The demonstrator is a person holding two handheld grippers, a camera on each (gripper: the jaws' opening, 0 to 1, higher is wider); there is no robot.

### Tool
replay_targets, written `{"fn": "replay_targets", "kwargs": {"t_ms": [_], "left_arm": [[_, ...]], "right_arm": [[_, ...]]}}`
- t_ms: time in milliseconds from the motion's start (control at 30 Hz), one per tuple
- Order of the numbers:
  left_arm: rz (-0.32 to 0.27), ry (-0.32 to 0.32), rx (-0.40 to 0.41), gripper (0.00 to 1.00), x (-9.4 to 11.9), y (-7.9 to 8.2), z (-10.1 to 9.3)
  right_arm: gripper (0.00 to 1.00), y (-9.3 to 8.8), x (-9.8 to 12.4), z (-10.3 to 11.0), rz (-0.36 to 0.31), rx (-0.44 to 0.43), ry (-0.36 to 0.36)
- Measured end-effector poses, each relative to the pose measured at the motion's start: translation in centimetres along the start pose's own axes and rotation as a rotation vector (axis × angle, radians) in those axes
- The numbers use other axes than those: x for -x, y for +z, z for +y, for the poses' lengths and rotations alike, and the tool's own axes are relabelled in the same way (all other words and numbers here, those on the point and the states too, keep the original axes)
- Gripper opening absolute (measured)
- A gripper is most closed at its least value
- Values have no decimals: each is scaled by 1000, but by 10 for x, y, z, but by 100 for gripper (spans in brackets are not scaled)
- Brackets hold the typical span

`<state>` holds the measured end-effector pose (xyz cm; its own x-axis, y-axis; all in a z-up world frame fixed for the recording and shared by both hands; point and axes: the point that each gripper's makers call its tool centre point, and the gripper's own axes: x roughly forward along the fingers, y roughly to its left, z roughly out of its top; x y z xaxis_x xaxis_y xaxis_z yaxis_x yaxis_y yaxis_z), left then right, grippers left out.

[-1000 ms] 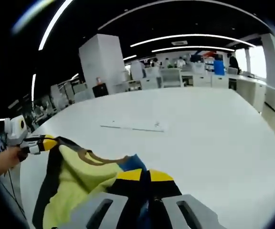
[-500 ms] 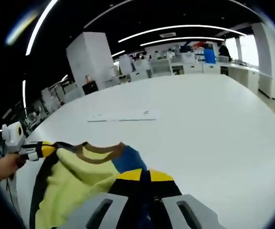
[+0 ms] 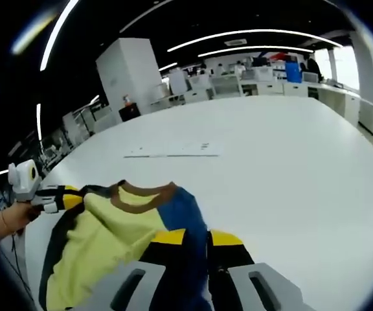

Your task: Fold the garment on the visible template until the final outline fits inside the template.

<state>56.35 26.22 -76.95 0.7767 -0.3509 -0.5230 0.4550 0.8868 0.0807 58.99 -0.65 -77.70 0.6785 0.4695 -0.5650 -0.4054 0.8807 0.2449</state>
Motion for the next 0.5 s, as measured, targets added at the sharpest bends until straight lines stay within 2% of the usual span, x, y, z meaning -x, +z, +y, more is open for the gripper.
{"fn": "replay_targets", "kwargs": {"t_ms": [100,200,400,500], "left_arm": [[-2,-37,31,22,5,2,-7],[-8,-46,14,29,11,3,-11],[-23,-89,-29,44,28,9,-25],[-51,-122,-23,51,38,14,-37]], "right_arm": [[29,1,7,5,7,25,25],[38,-5,17,15,44,96,60],[61,-11,33,40,73,183,145],[69,-15,44,56,87,240,190]]}}
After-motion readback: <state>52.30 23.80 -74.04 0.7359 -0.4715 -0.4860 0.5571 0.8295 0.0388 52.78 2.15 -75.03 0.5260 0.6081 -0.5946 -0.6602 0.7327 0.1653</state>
